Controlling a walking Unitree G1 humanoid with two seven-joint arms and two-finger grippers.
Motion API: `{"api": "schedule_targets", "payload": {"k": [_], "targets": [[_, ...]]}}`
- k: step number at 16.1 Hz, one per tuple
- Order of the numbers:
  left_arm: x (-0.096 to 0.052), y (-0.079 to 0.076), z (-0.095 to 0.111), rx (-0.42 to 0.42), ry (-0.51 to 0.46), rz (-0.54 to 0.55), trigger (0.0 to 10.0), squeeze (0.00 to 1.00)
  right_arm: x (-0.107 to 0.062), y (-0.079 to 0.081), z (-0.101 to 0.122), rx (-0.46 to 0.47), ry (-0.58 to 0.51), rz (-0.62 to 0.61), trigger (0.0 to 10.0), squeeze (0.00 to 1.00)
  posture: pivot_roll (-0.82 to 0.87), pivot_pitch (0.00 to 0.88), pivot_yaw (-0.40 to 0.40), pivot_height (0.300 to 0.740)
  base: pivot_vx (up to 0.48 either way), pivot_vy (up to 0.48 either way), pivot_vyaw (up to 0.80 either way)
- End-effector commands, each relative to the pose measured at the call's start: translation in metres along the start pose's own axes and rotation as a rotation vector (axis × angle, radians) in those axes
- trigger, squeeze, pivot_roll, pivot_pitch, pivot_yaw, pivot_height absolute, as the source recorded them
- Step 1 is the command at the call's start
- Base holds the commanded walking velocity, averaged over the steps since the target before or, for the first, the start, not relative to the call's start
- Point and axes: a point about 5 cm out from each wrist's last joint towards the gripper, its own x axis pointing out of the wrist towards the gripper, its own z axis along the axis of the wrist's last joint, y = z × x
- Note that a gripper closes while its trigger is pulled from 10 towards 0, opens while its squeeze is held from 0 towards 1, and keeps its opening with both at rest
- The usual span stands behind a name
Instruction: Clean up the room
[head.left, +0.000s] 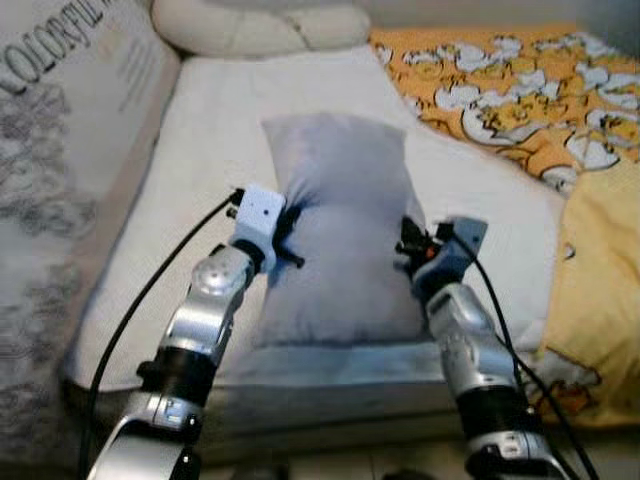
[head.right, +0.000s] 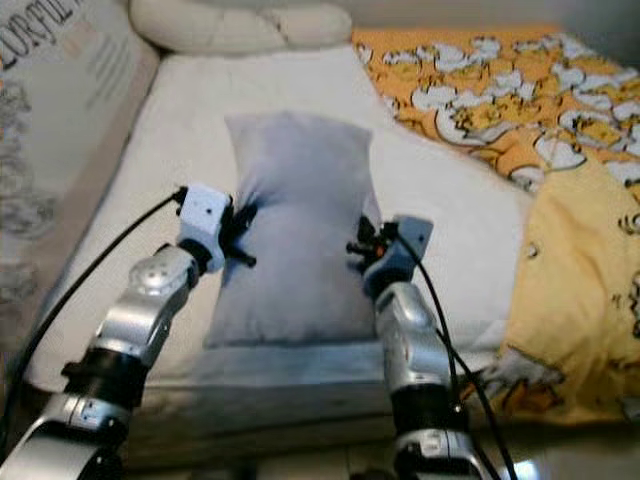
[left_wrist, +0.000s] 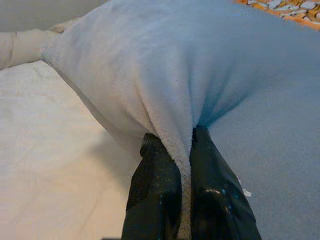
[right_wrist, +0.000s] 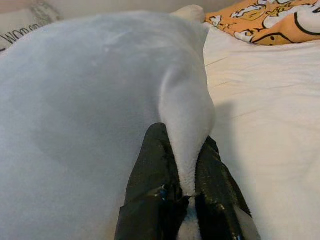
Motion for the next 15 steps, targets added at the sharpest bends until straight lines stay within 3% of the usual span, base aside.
{"api": "schedule_targets", "payload": {"k": [1,5,11,15], "targets": [[-0.007,0.02,0.003,0.028,-0.012,0.086,10.0,0.0,0.002,-0.001,0.004,0.004,-0.012,-0.02,10.0,0.0,0.08,0.0,0.005,0.74,0.0,0.424,0.0],[-0.008,0.018,0.001,0.03,-0.005,0.084,10.0,0.0,-0.001,-0.001,0.004,0.024,-0.02,-0.018,10.0,0.0,0.07,0.0,0.009,0.74,0.0,0.423,0.0],[-0.004,0.008,0.006,0.04,-0.027,0.04,10.0,0.0,-0.004,-0.003,0.004,0.022,-0.017,-0.012,10.0,0.0,0.06,0.0,0.017,0.74,0.0,0.0,0.0],[-0.006,0.011,0.006,0.033,-0.027,0.045,10.0,0.0,-0.004,0.0,-0.001,0.01,0.025,0.023,10.0,0.0,0.06,0.0,0.013,0.74,0.0,0.0,0.0]]}}
